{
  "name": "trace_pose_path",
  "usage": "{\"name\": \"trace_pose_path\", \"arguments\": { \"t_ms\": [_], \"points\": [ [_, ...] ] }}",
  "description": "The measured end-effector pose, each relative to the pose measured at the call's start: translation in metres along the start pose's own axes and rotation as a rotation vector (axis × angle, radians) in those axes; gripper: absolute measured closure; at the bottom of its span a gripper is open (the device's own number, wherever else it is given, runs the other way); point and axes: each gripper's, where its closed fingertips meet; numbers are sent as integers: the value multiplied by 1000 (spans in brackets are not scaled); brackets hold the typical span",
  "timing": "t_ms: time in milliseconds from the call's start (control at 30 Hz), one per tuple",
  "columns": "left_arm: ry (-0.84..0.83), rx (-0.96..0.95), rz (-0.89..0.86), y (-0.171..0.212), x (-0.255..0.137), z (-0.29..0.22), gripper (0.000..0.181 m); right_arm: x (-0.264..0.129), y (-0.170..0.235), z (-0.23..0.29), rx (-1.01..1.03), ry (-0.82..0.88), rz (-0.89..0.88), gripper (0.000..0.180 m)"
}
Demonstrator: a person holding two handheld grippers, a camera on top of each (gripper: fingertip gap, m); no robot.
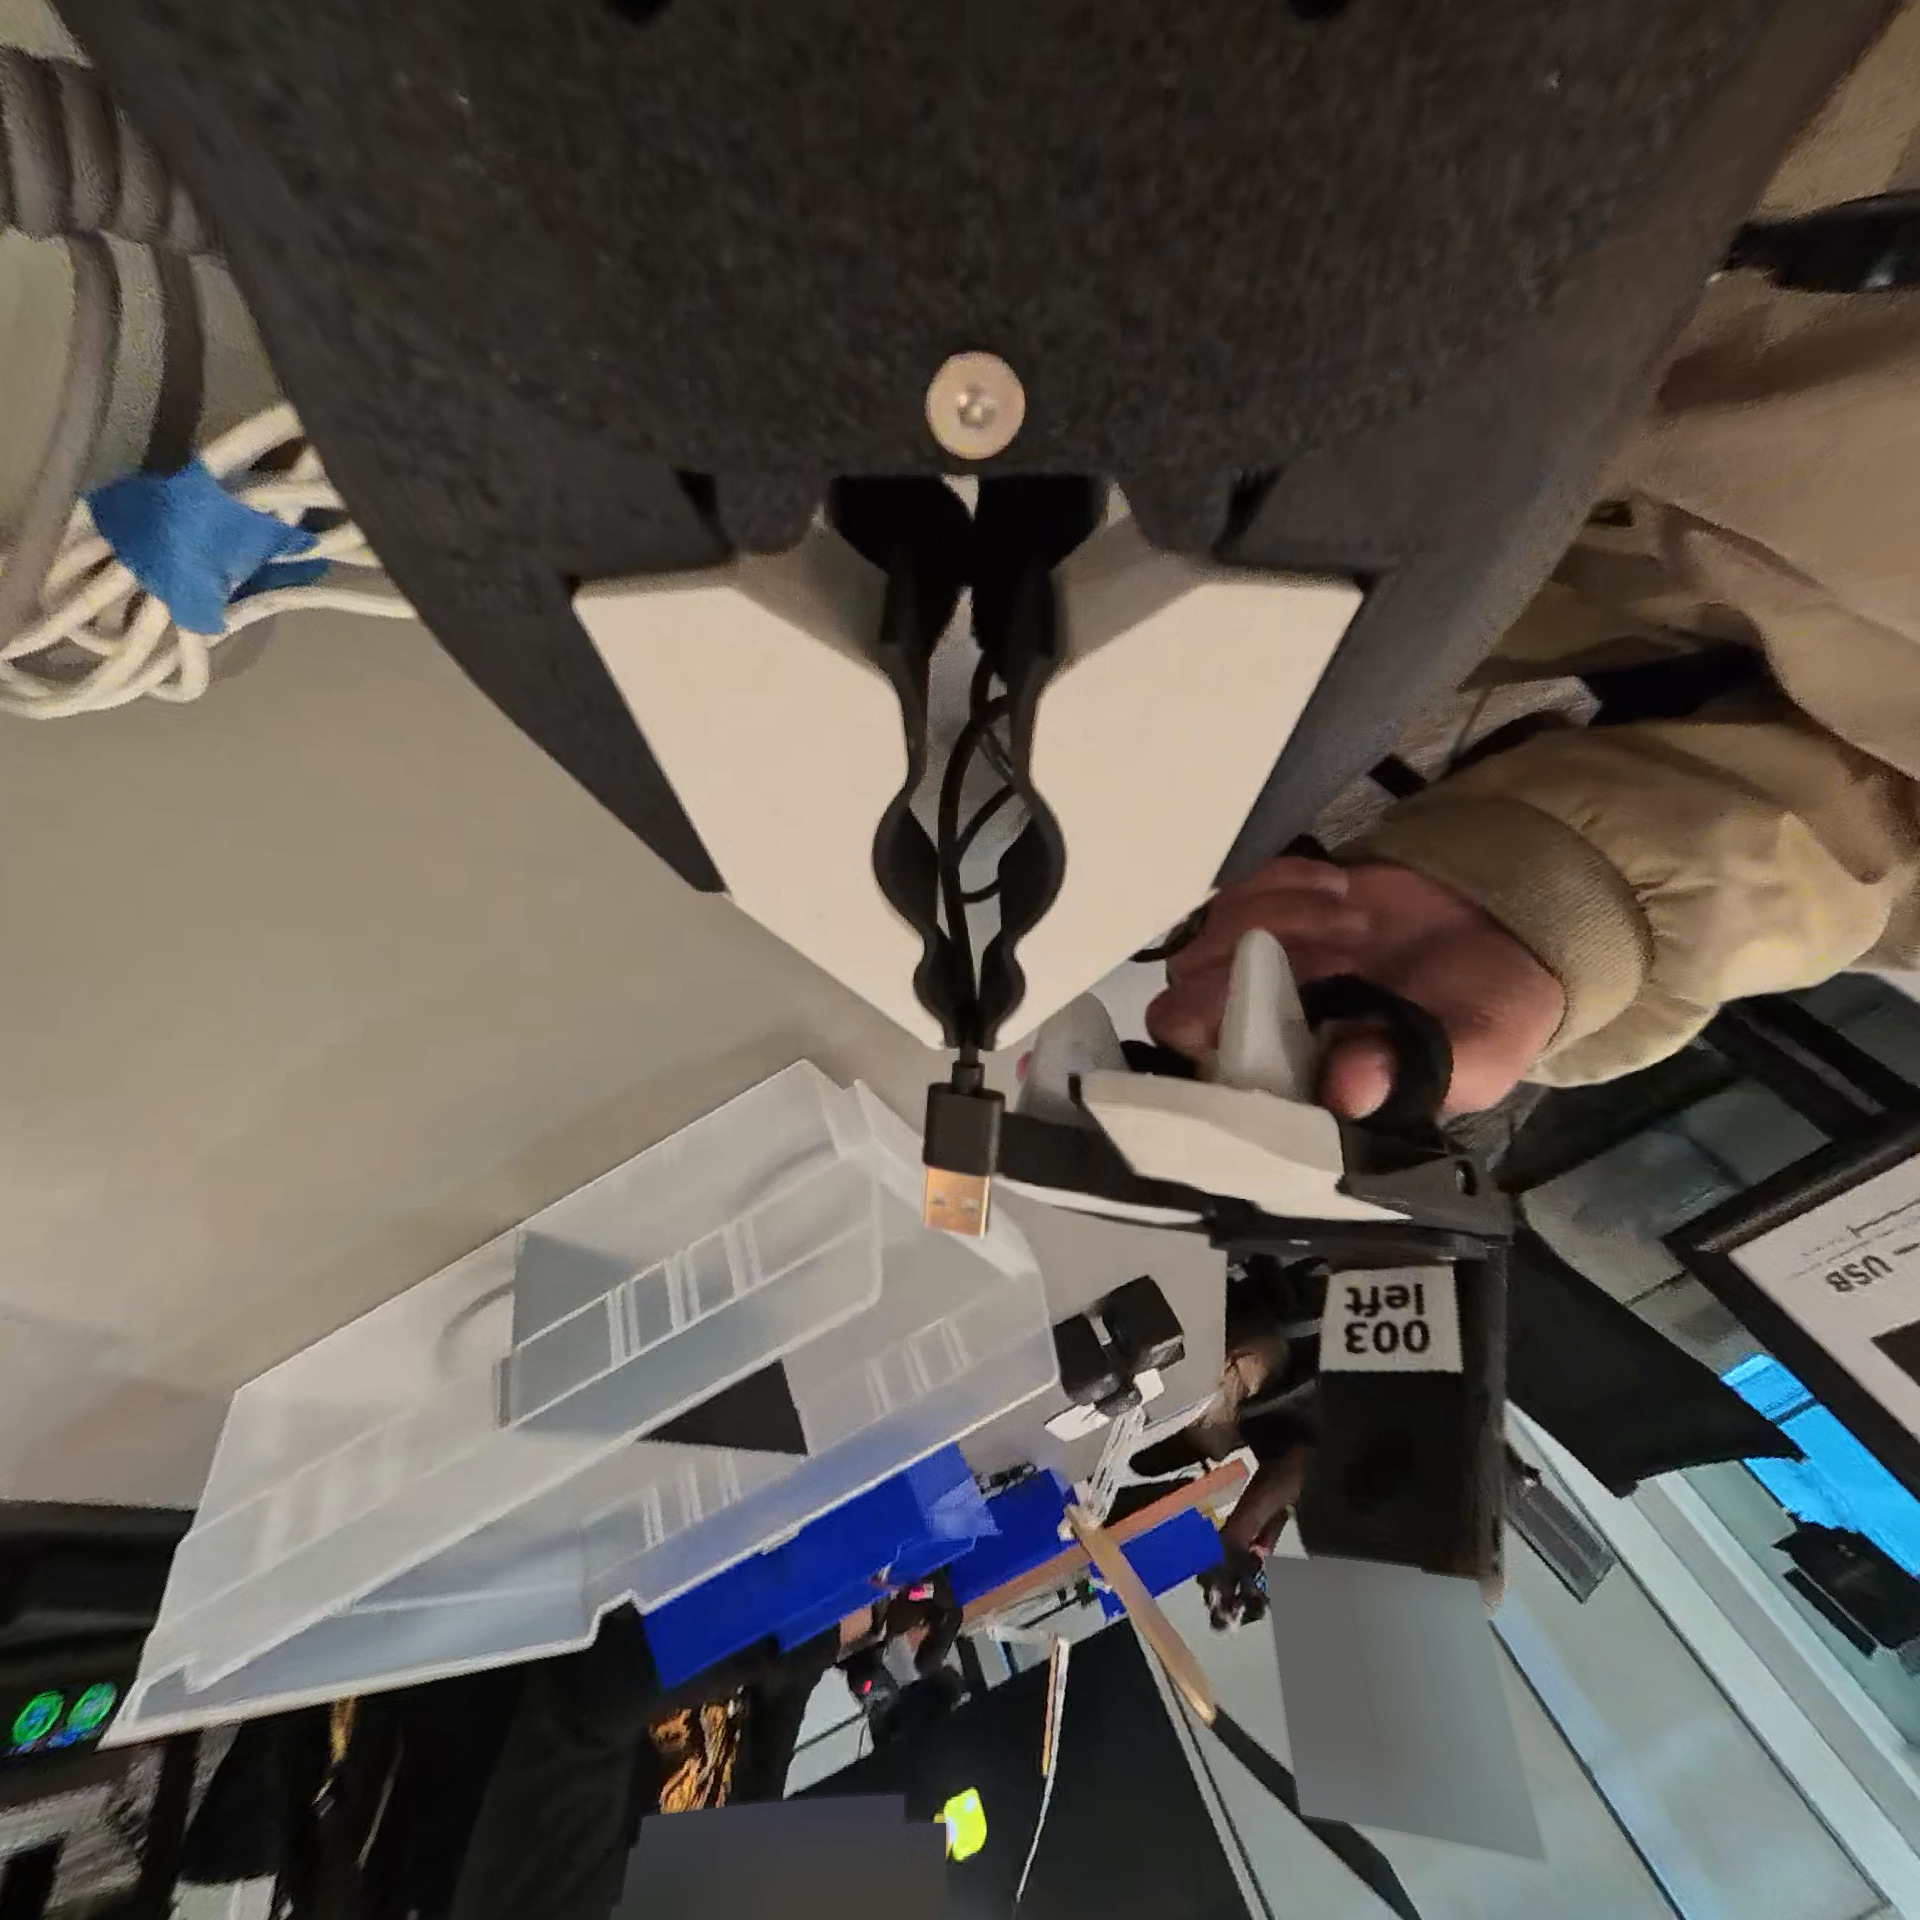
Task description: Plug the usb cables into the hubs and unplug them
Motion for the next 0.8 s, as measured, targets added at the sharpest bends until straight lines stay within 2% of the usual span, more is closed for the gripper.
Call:
{"name": "trace_pose_path", "arguments": {
  "t_ms": [133, 167, 200, 300, 333, 400, 500, 567, 667, 800],
  "points": [
    [24, -11, -30, -8, 14, -5, 146, 1, 4, 2, -191, 87, 7, 177],
    [37, -34, -39, -9, 15, -5, 152, 2, 6, 4, -243, 105, 10, 177],
    [50, -53, -43, -9, 16, -4, 167, 2, 7, 4, -279, 129, 3, 177],
    [67, -93, 1, -2, 16, 1, 169, 4, 14, 1, -268, 160, 45, 177],
    [82, -103, 26, 1, 16, 1, 169, 5, 16, 4, -235, 119, 58, 173],
    [123, -108, 70, 6, 14, 0, 170, 1, 15, 11, -143, -1, 72, 150],
    [266, -75, 213, 22, 12, -15, 170, -15, 1, 7, -68, -157, 78, 146],
    [405, -68, 291, 33, 11, -34, 170, -30, -13, 15, -27, -298, 41, 153],
    [649, -123, 358, 41, 10, -67, 170, -41, -6, 29, -31, -442, 105, 154],
    [753, -112, 487, 55, 14, -80, 170, -49, 8, 39, -37, -542, 198, 161]
  ]
}}
Point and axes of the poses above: each gripper's, where its closed fingertips meet, x out along the fingers, y out of its underside, z = x × y across the jaws, and after that the axes turned 11 degrees about y, right-handed
